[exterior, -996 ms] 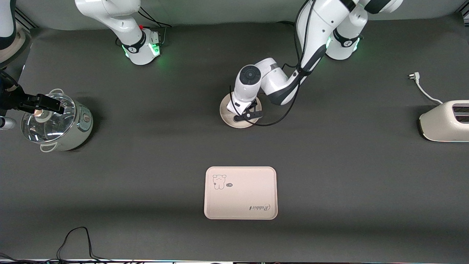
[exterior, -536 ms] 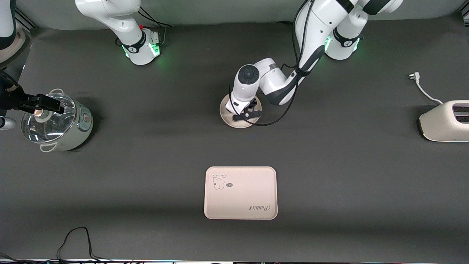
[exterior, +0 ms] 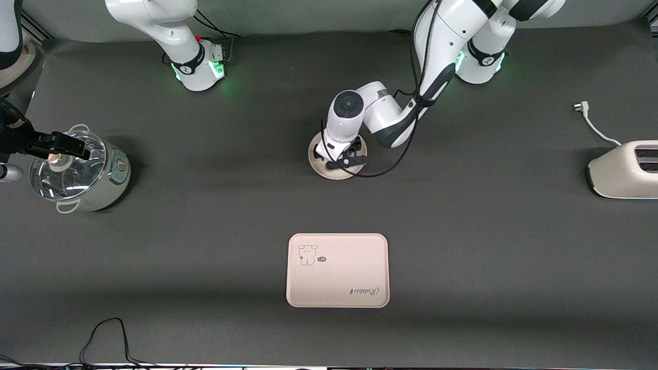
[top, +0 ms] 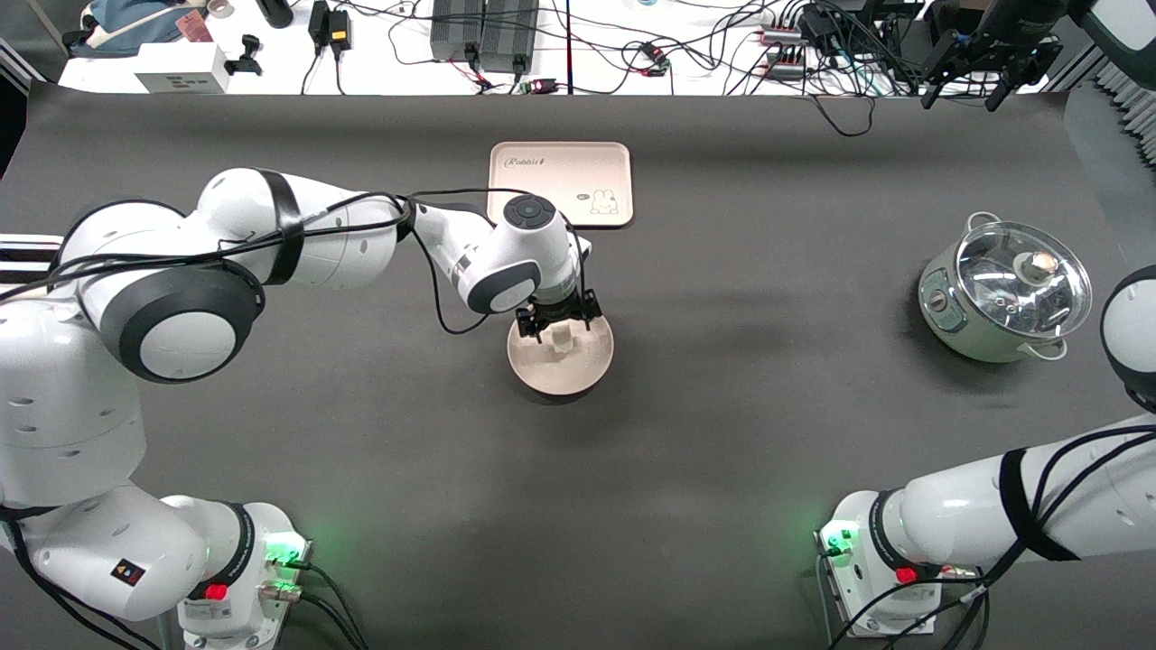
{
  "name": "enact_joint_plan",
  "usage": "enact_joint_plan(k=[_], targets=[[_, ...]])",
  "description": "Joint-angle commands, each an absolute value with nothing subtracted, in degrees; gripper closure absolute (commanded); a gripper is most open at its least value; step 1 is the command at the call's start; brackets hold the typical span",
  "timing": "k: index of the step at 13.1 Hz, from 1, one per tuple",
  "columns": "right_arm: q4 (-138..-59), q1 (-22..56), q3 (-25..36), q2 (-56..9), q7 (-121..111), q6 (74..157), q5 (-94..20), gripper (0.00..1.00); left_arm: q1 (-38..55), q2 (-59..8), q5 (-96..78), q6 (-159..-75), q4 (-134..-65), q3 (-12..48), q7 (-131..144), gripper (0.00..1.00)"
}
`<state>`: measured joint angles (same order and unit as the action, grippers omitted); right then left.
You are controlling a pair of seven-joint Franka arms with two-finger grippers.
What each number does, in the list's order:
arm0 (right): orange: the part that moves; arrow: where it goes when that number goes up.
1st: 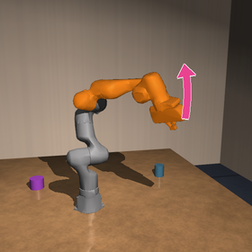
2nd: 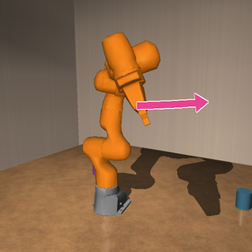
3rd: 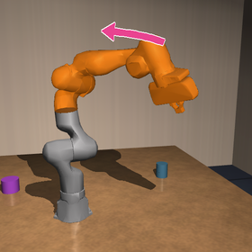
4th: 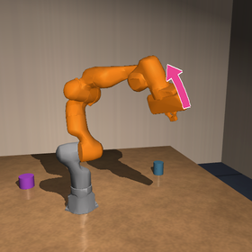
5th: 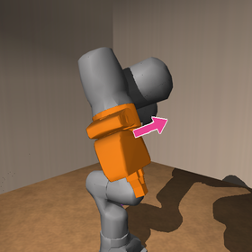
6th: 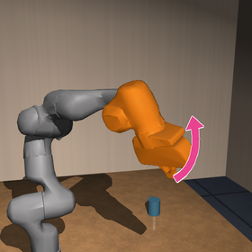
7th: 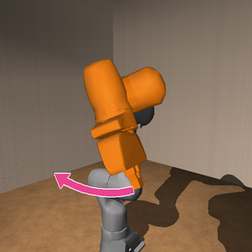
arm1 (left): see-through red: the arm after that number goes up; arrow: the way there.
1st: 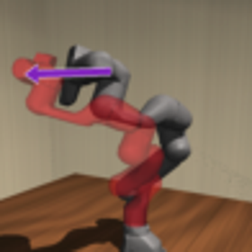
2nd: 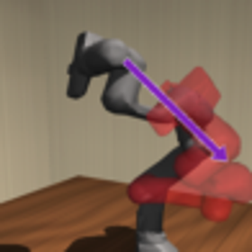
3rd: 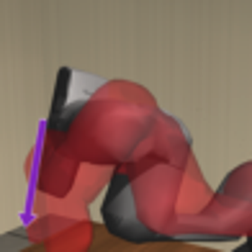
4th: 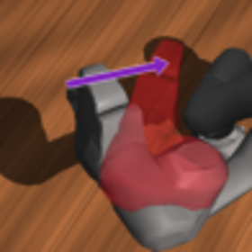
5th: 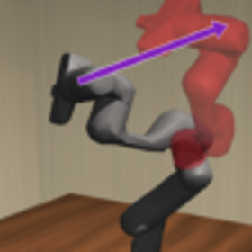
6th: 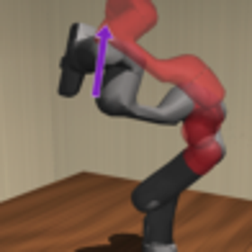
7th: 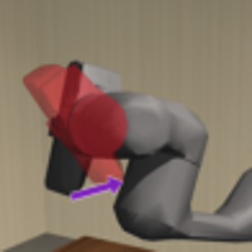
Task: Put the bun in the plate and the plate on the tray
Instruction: 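Lower the bun onto the plate and open the left gripper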
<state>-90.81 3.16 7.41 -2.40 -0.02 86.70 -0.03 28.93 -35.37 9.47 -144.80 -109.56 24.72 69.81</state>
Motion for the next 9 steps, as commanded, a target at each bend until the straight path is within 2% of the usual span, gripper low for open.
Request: enact_joint_plan(k=[1, 5, 9], targets=[[-91.5, 3.6, 7.6, -1.9, -0.5, 86.5, 0.6, 0.00, 29.5, -33.4, 10.5, -142.7, -109.2, 23.7, 71.5, 0.00], [-92.1, 3.8, 7.5, -1.6, -0.5, 86.5, 0.6, 0.00, 25.4, -26.0, 10.5, -133.0, -108.4, 24.2, 67.1, 0.00], [-93.0, 6.0, 7.4, -0.8, -0.3, 86.5, 0.5, 0.00, 16.8, -16.3, 7.5, -124.9, -107.2, 24.6, 58.9, 0.00]])
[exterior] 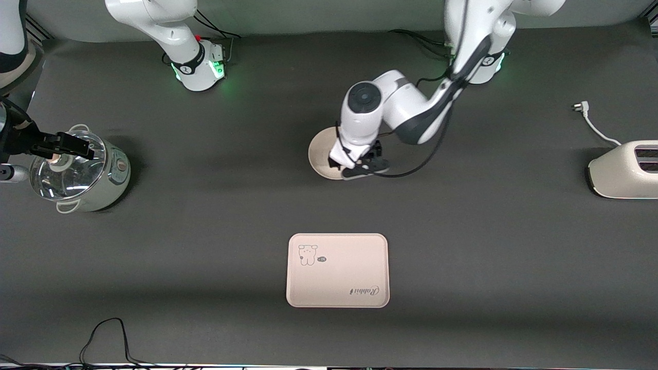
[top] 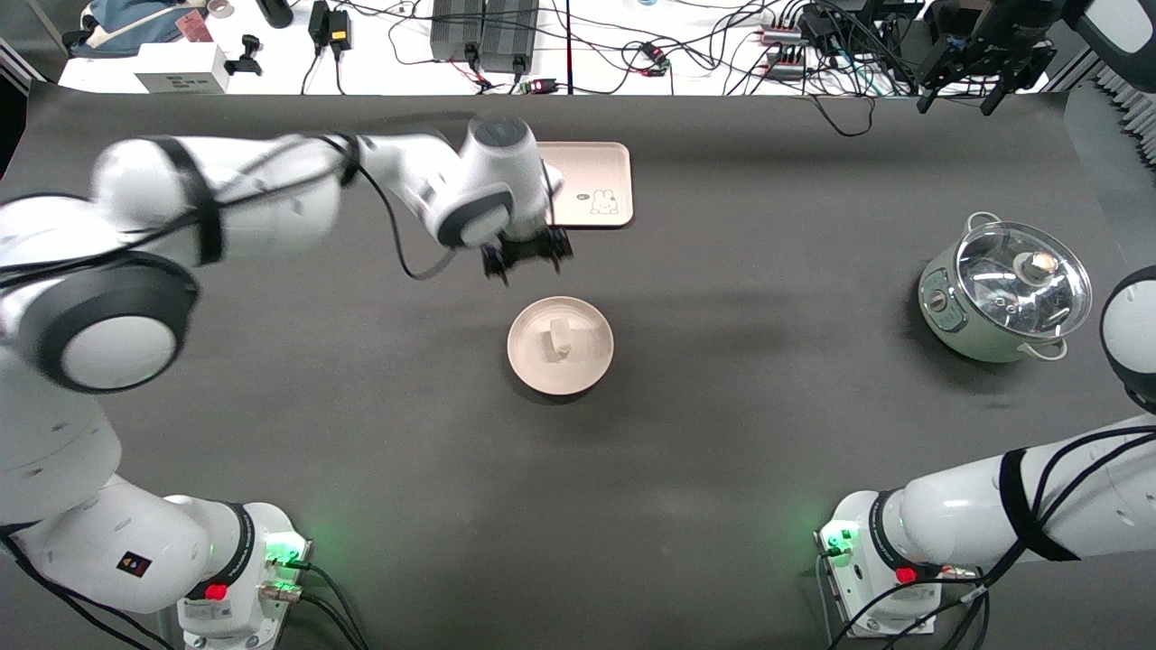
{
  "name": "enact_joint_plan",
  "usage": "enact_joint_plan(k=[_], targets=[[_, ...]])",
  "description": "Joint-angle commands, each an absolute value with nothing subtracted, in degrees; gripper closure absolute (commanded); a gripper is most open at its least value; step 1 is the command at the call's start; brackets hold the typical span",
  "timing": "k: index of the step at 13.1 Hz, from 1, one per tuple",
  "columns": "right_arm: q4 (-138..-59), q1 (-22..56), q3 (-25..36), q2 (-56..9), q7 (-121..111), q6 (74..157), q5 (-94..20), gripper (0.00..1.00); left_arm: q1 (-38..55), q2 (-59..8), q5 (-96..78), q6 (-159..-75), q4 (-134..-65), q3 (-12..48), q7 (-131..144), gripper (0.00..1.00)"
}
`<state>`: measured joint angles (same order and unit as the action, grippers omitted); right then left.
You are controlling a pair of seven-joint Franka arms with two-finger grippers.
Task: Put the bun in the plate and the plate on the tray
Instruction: 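Withdraw the left gripper while the right gripper reaches toward the plate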
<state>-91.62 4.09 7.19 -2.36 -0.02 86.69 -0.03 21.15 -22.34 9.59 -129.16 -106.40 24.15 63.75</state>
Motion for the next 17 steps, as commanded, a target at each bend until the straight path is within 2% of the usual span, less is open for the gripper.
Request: enact_joint_plan(k=[1, 4, 7, 10, 11, 12, 15, 17], targets=[[-93.0, 6.8, 7.2, -0.6, -0.3, 86.5, 0.5, 0.00, 15.2, -14.1, 5.6, -121.0, -105.7, 24.2, 56.0, 0.00], [-94.0, 9.7, 7.2, 0.4, 4.3, 86.5, -1.7, 0.00, 7.6, -11.4, 4.6, -111.2, -99.2, 24.2, 51.1, 0.00], [-94.8, 19.2, 7.3, 1.8, 14.4, 86.5, -2.6, 0.00, -2.7, -10.6, 0.9, -97.5, -90.7, 24.0, 38.5, 0.00], [-94.7, 27.9, 7.3, 1.9, 24.0, 87.9, -6.3, 0.00, -10.5, -7.4, 0.3, -93.9, -90.3, 23.7, 29.6, 0.00], [-94.7, 31.5, 7.3, 1.8, 27.5, 89.5, -6.6, 0.00, -10.8, -6.5, -0.4, -92.8, -90.2, 21.5, 27.1, 0.00], [-94.8, 34.8, 7.3, 1.5, 31.3, 90.9, -6.6, 0.00, -8.7, -5.3, -1.0, -92.6, -90.2, 16.6, 24.8, 0.00], [-94.8, 45.4, 7.3, -0.3, 40.1, 94.4, -6.6, 0.00, 2.7, -3.3, -2.2, -91.9, -90.6, -0.9, 14.4, 0.00], [-94.8, 50.7, 7.2, -1.2, 42.3, 95.7, -6.6, 0.00, 4.8, -3.2, -2.2, -91.7, -90.8, -3.8, 13.7, 0.00]])
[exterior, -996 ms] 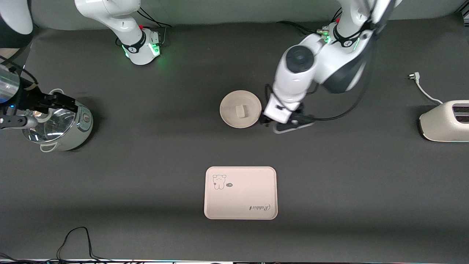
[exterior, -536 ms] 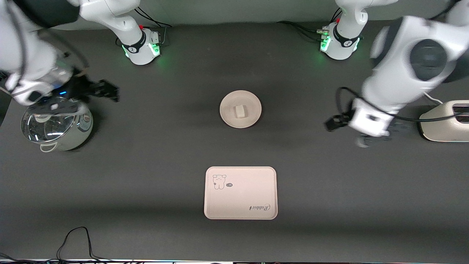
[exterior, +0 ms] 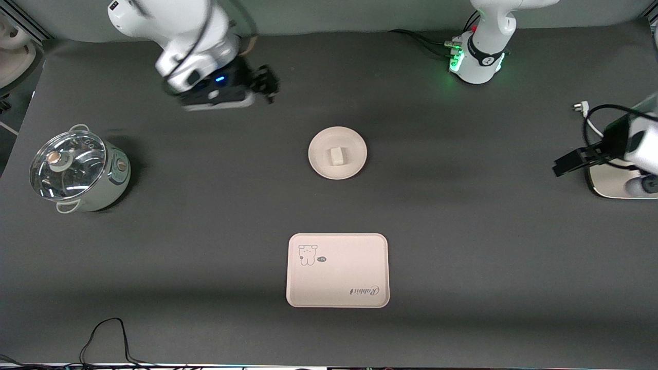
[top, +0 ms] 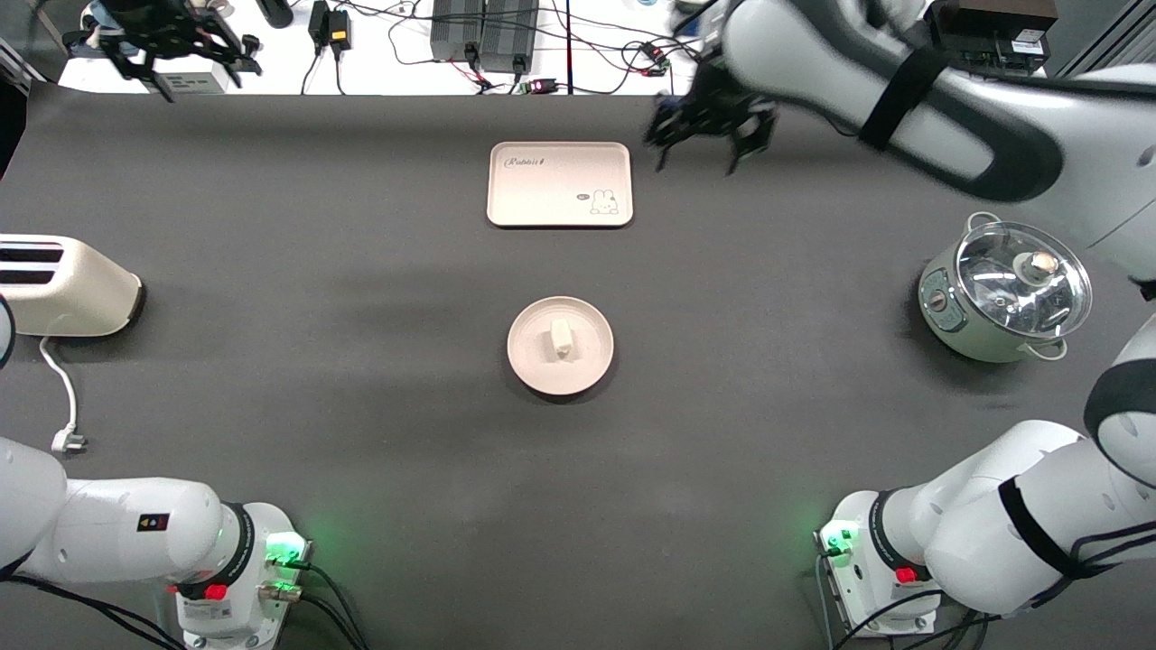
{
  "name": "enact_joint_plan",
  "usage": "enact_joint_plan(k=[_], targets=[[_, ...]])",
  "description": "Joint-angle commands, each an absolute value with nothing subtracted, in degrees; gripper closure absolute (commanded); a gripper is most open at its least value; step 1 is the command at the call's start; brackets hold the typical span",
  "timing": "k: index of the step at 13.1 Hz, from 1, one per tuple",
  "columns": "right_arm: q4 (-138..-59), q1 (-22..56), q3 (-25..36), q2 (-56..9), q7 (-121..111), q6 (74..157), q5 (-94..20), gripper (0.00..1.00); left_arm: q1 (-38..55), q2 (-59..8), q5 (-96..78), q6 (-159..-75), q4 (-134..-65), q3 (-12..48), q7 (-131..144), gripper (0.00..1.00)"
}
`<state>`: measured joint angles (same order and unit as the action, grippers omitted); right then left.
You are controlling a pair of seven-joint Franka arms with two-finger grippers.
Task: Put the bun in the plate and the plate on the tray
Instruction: 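Withdraw the left gripper while the right gripper reaches toward the plate, then lower the right gripper to the plate rim and close on it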
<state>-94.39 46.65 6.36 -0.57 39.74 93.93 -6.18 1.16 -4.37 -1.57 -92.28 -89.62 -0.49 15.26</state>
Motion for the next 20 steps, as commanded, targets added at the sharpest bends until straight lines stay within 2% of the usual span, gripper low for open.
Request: enact_joint_plan(k=[1, 4, 10, 16, 20], targets=[[-94.8, 52.2, 7.2, -1.4, 42.5, 96.0, -6.6, 0.00, 4.7, -3.0, -2.1, -91.7, -90.8, -3.8, 13.4, 0.00], [-97.8, 53.6, 7.3, -0.6, 42.5, 98.7, -8.1, 0.00, 4.3, -2.5, -1.6, -91.3, -90.8, -3.9, 9.7, 0.00], [-111.0, 53.7, 7.7, 1.0, 42.0, 113.5, -9.7, 0.00, 4.0, -2.4, 1.5, -90.7, -90.7, -4.0, 1.3, 0.00], [-127.8, 54.1, 7.6, 0.1, 41.9, 137.9, -9.8, 0.00, 3.9, -2.7, 2.1, -92.2, -90.2, -3.8, 1.5, 0.00], [-132.3, 55.4, 7.6, -6.2, 42.1, 151.5, -10.5, 0.00, 4.1, -2.6, 2.5, -92.3, -90.2, -3.7, 1.8, 0.00]])
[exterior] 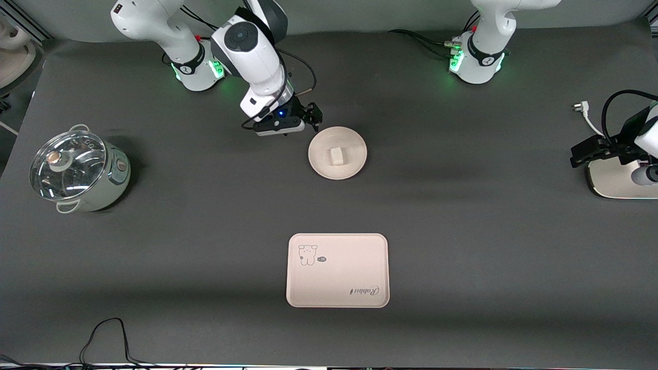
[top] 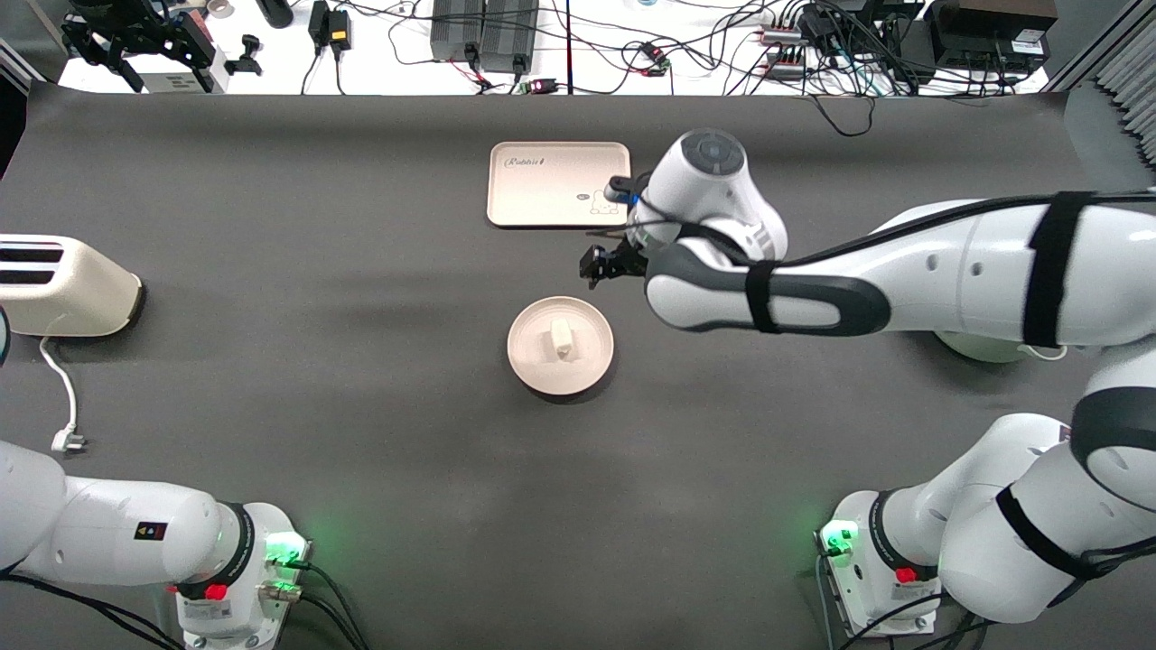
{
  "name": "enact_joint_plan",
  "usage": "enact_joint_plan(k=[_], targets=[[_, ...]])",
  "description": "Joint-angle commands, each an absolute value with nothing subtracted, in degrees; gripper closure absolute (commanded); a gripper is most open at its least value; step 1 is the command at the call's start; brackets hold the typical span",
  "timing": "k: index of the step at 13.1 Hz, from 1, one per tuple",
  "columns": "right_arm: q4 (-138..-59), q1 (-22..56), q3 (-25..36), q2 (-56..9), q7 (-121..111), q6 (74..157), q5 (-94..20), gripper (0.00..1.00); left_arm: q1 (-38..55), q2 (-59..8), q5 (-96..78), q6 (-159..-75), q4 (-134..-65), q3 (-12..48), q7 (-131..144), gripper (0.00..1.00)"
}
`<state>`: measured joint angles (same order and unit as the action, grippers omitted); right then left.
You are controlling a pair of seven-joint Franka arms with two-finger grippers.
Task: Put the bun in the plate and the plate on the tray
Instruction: 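Lower the right gripper to the plate rim and close on it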
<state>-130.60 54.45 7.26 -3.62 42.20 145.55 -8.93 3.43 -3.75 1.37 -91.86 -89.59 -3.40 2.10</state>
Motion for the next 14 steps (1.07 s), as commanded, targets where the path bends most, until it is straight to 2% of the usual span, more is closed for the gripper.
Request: enact_joint_plan(k=[1, 8, 14], targets=[[-133.9, 55.5, 7.6, -7.9, 42.1, 156.0, -11.4, 0.00, 4.0, -2.6, 2.6, -92.4, -90.2, -3.7, 1.8, 0.00], [-134.6, 58.1, 7.4, -21.9, 42.9, 173.8, -14.8, 0.00, 4.1, -2.6, 2.6, -92.5, -89.5, -3.7, 1.8, 0.00], [-134.6, 58.8, 7.2, -25.0, 42.9, 175.3, -17.7, 0.00, 4.1, -2.9, 2.8, -92.5, -89.1, -3.8, 1.5, 0.00]])
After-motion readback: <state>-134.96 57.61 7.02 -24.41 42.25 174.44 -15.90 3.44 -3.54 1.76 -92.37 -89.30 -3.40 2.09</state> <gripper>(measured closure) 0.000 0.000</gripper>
